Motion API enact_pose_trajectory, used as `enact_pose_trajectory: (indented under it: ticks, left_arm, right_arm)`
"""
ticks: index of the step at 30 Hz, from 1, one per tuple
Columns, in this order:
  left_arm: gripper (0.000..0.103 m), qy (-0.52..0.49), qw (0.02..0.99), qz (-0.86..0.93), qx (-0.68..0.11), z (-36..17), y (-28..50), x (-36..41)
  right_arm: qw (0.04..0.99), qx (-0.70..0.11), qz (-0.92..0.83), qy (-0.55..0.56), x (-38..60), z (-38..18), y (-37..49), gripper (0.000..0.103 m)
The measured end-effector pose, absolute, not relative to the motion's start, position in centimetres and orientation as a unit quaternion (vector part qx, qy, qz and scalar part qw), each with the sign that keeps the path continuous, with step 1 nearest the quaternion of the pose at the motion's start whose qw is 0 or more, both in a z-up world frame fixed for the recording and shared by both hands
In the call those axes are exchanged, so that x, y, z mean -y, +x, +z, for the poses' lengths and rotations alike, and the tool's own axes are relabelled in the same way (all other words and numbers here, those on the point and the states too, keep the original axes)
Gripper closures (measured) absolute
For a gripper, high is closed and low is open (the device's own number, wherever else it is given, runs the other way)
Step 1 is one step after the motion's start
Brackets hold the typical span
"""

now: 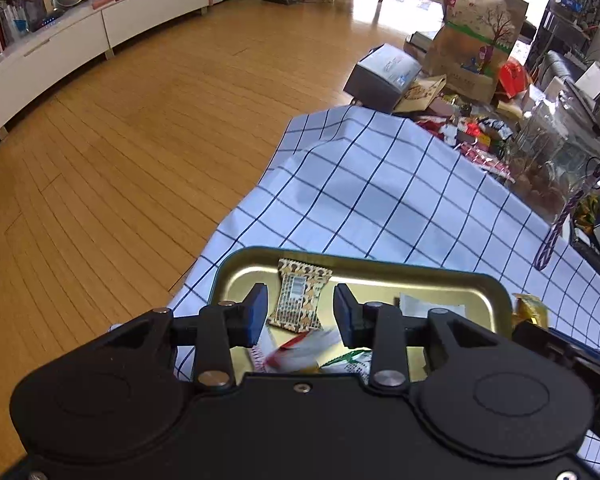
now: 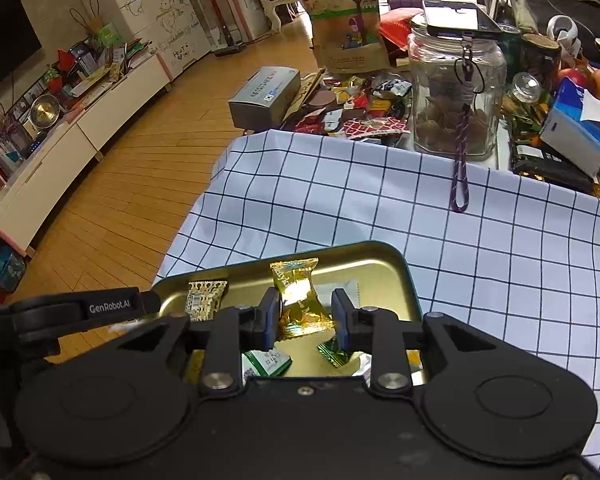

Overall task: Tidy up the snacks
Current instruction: 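Lower the gold foil candy into the tin and open the right tool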

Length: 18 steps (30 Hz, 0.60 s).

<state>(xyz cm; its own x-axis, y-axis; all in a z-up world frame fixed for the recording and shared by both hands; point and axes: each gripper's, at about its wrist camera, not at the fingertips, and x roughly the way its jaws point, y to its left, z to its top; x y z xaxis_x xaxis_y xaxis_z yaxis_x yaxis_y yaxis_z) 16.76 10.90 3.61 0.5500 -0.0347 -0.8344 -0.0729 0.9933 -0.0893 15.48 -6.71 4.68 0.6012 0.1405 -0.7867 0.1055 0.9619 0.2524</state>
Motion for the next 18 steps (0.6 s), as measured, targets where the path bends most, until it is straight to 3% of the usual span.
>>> enact_pose_trajectory:
  ticks: [18]
  left_arm:
    - [0.058, -0.040, 0.871, 0.004, -0.490, 3.0, 16.1, -10.0]
  right_arm:
    - [0.886, -0.450, 0.007, 0.109, 6.2, 3.4, 13.7, 0.069]
